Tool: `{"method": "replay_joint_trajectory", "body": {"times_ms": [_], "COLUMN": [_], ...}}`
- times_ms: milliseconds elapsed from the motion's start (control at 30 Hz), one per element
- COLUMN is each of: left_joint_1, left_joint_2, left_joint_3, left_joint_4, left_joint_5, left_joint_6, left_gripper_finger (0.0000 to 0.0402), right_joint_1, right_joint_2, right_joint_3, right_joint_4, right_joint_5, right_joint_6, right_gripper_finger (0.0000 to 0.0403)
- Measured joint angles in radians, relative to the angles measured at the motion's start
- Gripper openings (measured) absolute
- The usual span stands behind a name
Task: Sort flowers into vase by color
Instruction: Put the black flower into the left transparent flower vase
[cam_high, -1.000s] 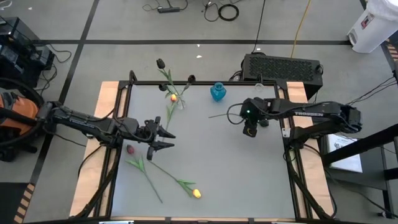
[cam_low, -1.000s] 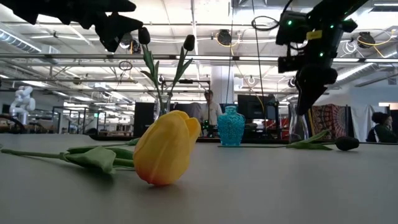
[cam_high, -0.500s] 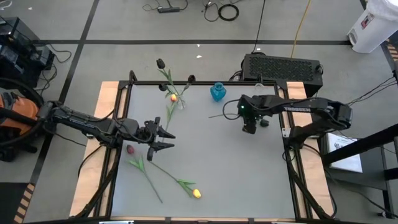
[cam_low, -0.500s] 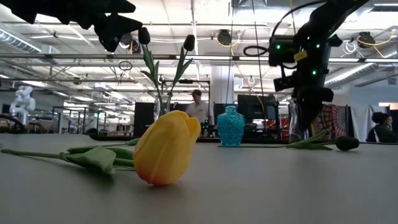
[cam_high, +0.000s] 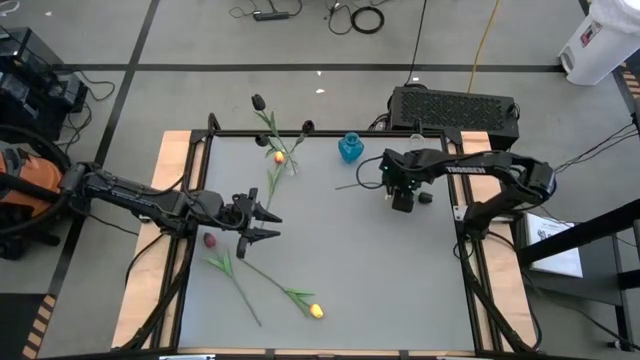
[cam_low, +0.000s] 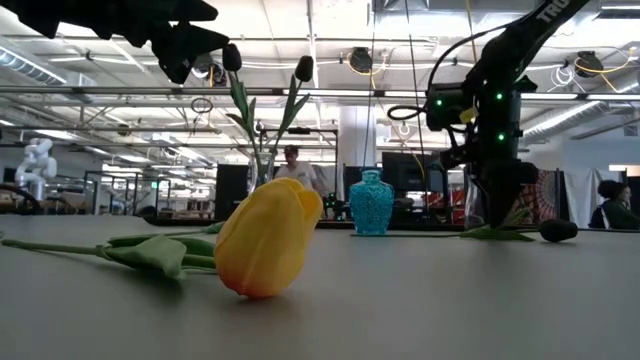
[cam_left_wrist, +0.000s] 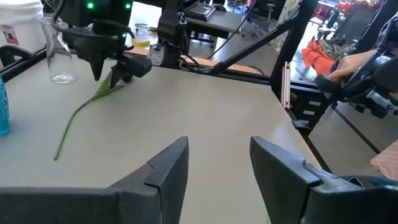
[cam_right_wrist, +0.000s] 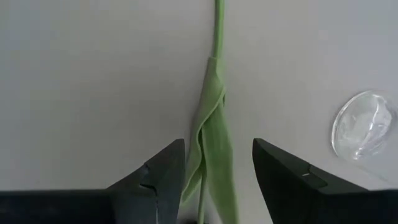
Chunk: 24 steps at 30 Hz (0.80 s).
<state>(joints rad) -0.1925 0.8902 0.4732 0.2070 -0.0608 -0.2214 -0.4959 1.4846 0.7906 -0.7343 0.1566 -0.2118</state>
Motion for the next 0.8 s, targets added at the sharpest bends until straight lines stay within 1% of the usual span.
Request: {"method": "replay_joint_trajectory", "body": {"times_ms": [167,433,633,800], "left_joint_1": [0.000,0.000,0.000,0.000], "left_joint_2": [0.000,0.000,0.000,0.000], "left_joint_3": [0.000,0.000,0.000,0.000], "left_joint_4": [-0.002,-0.010,-0.011,-0.016], "left_joint_5": [0.000,0.001,0.004,0.004], "left_joint_6": [0.000,-0.002,-0.007,-0.008], "left_gripper_finger": [0.0178,0.0178,0.0178,0.0178], "right_joint_1": [-0.012,-0.014,-0.013,-0.012], "right_joint_2": [0.022,0.020,0.020,0.020], "right_joint_3": [0.000,0.000,0.000,0.000], "right_joint_4": [0.020,0.062,0.047,0.031], "right_joint_5": [0.000,-0.001,-0.007,-0.054], "right_joint_6": [-0.014,-0.018,-0.011,0.007], "right_gripper_finger": [0.0181,0.0181,0.0181,0.0181]}}
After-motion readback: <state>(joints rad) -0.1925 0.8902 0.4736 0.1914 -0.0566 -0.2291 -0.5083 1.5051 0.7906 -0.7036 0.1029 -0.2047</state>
